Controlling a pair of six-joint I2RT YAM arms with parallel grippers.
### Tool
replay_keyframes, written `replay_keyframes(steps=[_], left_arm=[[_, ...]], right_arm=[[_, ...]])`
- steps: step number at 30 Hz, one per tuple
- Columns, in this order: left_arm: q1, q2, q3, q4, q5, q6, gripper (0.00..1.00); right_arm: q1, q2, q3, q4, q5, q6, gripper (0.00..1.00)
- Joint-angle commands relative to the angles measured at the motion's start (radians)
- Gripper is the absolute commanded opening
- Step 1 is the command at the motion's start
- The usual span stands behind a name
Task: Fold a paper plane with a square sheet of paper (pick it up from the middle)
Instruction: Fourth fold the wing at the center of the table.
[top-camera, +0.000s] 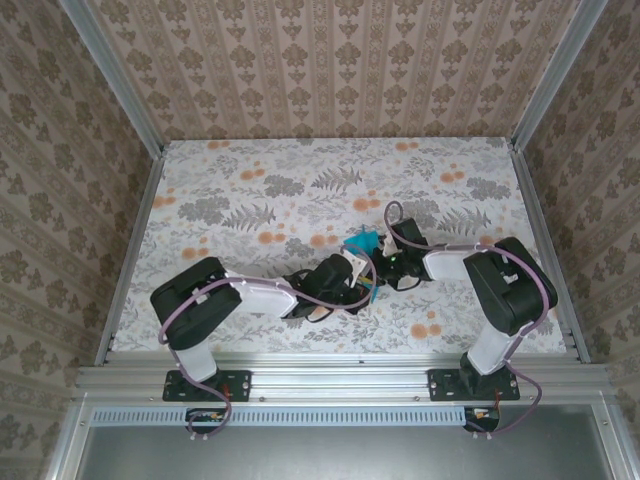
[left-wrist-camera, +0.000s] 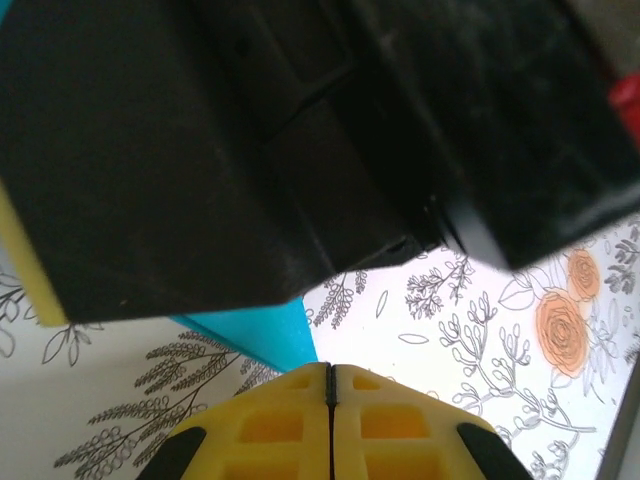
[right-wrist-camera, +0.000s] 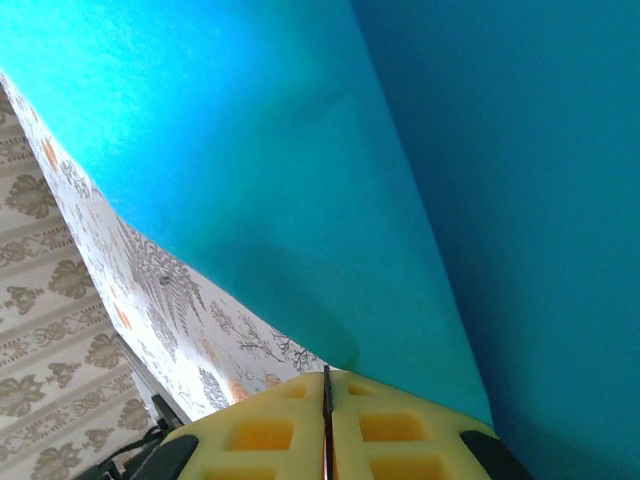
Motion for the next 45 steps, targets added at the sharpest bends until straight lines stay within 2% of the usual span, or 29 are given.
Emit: replay_keyframes(steps=[1,8,16,20,26,33,45], left_arm=[[-0.026,0.032,-0.018,0.087,-0.091,0.031,0.07],[-0.033,0.088,-0.033,0.193,-0.085,0.040,0.07],[-0.028,0.121,-0.006,0.200,-0.084,0.054,0.07],[-0.024,0.145,0.022,0.147,-0.071,0.046,0.07],[-0.018,0.163,0.090,-0.026,-0.001,0.054,0.07],[0.000,0.170,0.140,-0.232,0.007,0.079,0.07],[0.023,0.178,0.138,-0.290,0.050,0.096,0.06]], right_arm=[[0.004,-0.030,-0.036,0.060,0.015,0.081,0.10],[-0.003,-0.013,-0.042,0.082,-0.008,0.090,0.10],[-0.030,0.005,-0.022,0.079,-0.042,0.076,0.10],[-0.049,0.006,-0.024,0.085,-0.057,0.074,0.10],[-0.088,0.002,-0.028,0.086,-0.080,0.064,0.10],[-0.141,0.013,-0.028,0.118,-0.103,0.067,0.12],[-0.192,0.071,0.050,0.061,-0.131,-0.010,0.13]])
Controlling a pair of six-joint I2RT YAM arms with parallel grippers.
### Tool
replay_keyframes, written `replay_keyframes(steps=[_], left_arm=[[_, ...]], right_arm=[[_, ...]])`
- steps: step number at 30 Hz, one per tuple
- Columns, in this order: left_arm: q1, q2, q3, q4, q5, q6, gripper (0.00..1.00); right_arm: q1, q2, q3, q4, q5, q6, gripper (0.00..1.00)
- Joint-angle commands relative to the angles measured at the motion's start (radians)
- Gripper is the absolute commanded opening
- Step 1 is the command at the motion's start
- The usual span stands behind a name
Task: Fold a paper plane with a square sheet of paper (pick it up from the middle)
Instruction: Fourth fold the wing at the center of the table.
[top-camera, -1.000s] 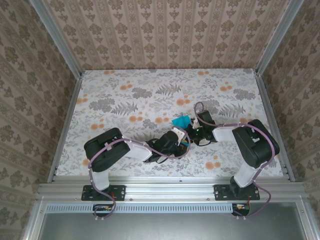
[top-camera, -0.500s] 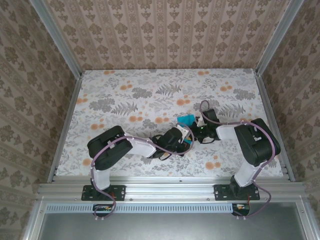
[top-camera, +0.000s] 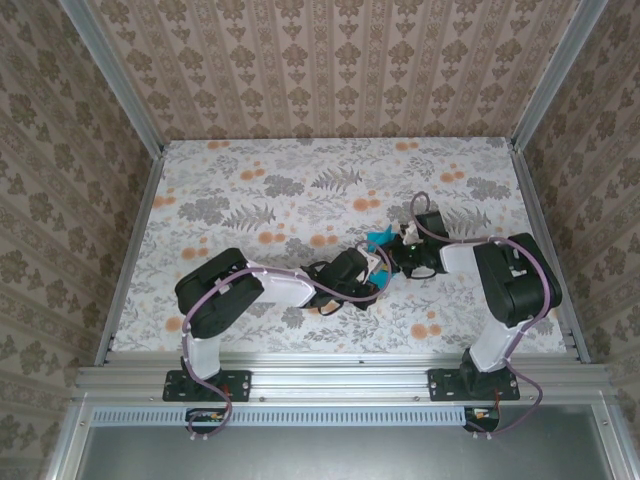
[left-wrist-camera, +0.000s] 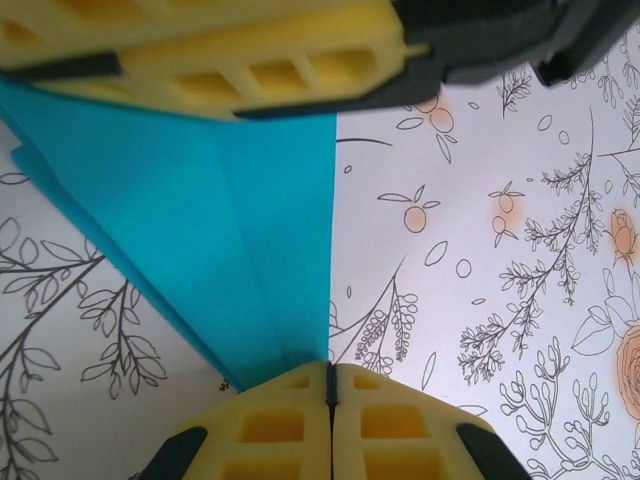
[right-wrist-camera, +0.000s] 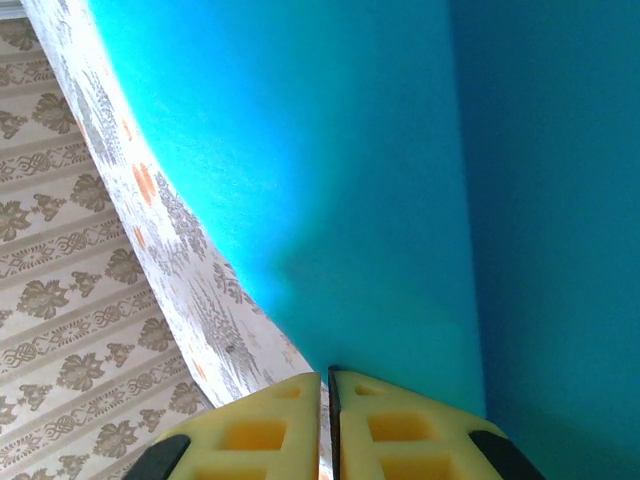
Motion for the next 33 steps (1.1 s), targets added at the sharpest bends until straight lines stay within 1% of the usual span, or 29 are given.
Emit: replay_keyframes(steps=[1,10,18,24,28,33], left_arm=[[0.009,0.033,-0.037,-0.145,0.034,0.041,0.06],[0.023,0.017,-0.093,-0.151,0.086,0.095,0.05],[0.037,0.018,-0.120,-0.161,0.113,0.128,0.05],[0.039,0.027,-0.127,-0.162,0.148,0.149,0.04],[0.038,0.031,-0.137,-0.156,0.175,0.151,0.03],[0.041,0.026,-0.153,-0.158,0.188,0.155,0.03]], right_arm=[[-0.003,0.044,0.050,-0.031,-0.026,-0.052,0.13],[-0.005,0.118,0.130,-0.175,0.066,-0.188,0.13],[-0.018,0.133,0.161,-0.224,0.110,-0.278,0.13],[-0.056,0.145,0.171,-0.217,0.118,-0.318,0.14],[-0.083,0.141,0.163,-0.172,0.130,-0.307,0.14],[-0.107,0.141,0.188,-0.162,0.147,-0.298,0.14]])
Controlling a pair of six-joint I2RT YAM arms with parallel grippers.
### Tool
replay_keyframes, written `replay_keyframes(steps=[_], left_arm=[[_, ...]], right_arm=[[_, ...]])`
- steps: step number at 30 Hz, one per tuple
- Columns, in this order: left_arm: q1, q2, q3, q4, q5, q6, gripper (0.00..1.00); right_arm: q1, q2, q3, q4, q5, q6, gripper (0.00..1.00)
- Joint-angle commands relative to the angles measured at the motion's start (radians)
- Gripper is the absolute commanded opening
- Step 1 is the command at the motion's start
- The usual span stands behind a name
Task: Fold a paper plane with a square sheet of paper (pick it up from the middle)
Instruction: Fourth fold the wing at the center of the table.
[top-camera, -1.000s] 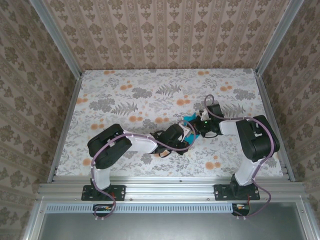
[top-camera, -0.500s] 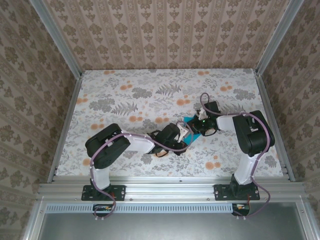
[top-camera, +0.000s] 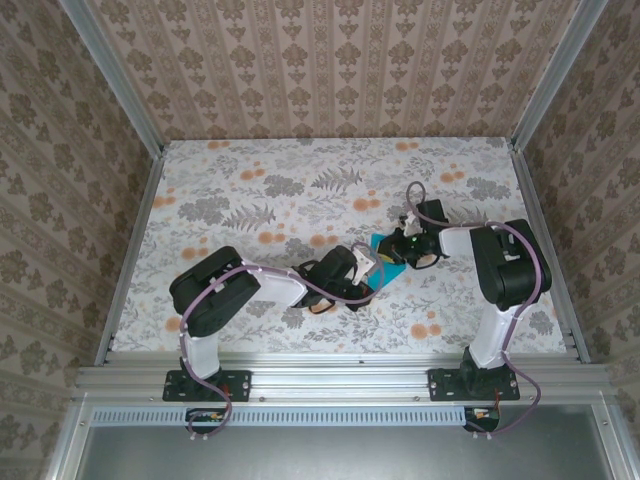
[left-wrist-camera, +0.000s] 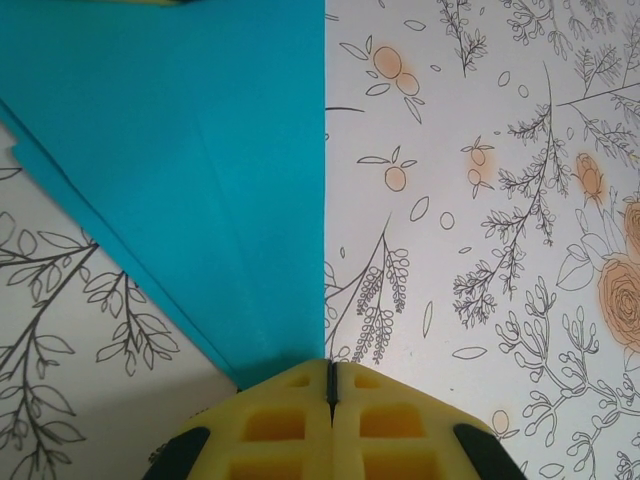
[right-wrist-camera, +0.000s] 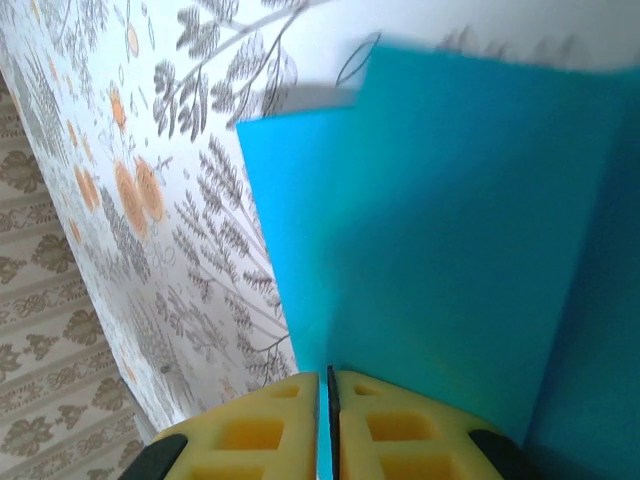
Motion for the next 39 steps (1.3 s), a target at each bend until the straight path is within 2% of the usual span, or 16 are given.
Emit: replay_keyframes(steps=[1,25,31,35,39], left_arm=[[-0.010,0.042,-0.076,-0.242,0.056,0.027,0.03],[-0.006,0.038,-0.096,-0.234,0.117,0.046,0.03],[-0.002,0.039,-0.087,-0.232,0.123,0.052,0.03],[-0.001,0.039,-0.081,-0.227,0.123,0.053,0.03],[0.003,0.046,-0.072,-0.221,0.128,0.055,0.03]], right_arm=[[-0.042,0.030,0.039,0.025,0.118,-0.021,0.15],[-0.145,0.083,0.147,0.051,0.102,-0.006,0.16],[-0.147,0.000,0.150,0.003,0.111,-0.032,0.17],[-0.142,-0.135,0.100,-0.023,0.106,-0.026,0.17],[-0.078,-0.243,0.026,-0.042,0.035,0.013,0.17]])
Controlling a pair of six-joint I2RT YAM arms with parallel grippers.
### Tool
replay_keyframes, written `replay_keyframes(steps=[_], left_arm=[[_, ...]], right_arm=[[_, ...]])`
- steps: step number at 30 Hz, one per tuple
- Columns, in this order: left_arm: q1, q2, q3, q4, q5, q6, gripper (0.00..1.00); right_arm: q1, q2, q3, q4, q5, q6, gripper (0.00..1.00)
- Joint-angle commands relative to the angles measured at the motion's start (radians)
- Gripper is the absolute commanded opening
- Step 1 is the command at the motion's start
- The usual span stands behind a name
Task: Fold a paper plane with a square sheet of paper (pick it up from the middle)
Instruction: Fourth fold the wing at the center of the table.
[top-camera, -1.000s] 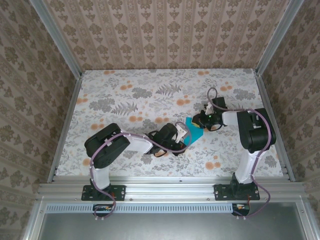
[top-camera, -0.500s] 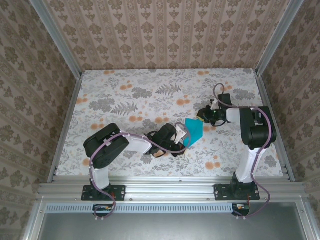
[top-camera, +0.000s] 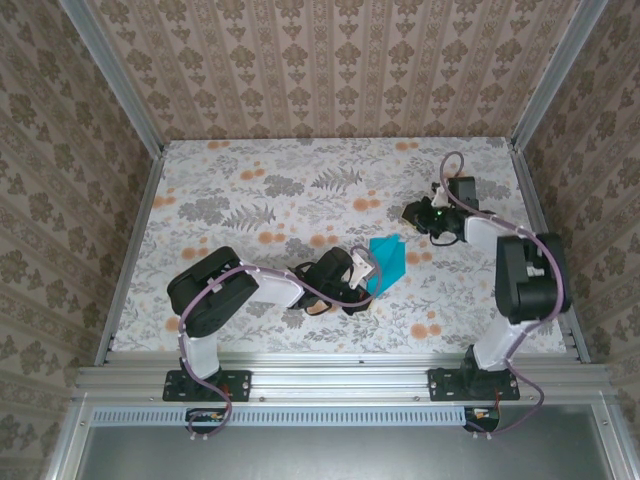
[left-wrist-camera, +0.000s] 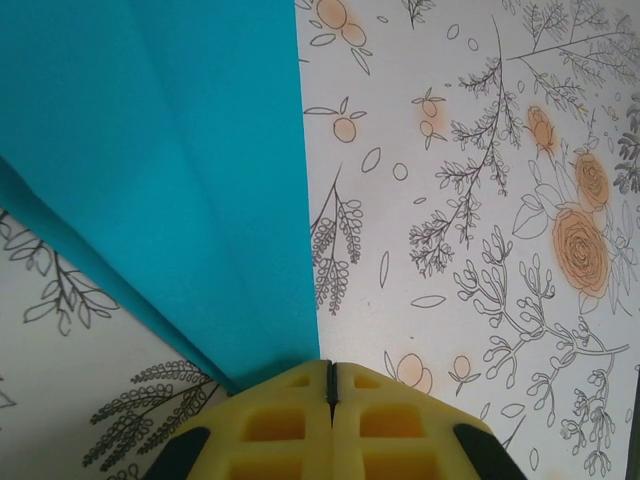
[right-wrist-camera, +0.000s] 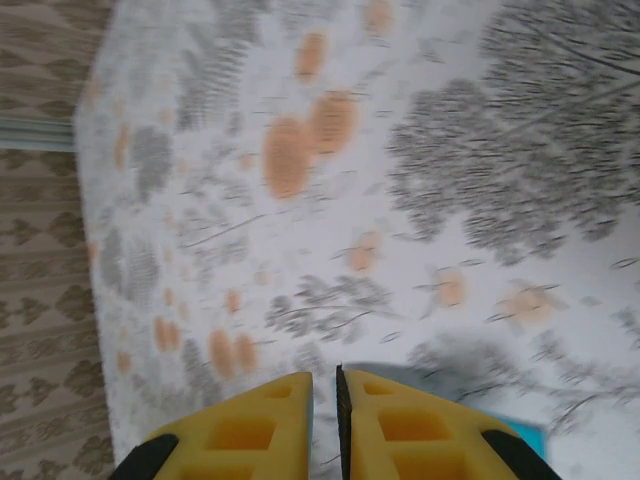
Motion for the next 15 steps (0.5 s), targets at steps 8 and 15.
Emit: replay_keyframes(steps=[8,15], left_arm=[[-0.002,0.060,-0.036,-0.224,0.043,0.023,0.03],[-0.002,0.044,-0.041,-0.228,0.040,0.023,0.03]], right_arm=[[0.219,-0.099,-0.211,0.078,-0.058,0.117,0.17],[0.239,0.052,-0.191,0.133,-0.056,0.097,0.17]])
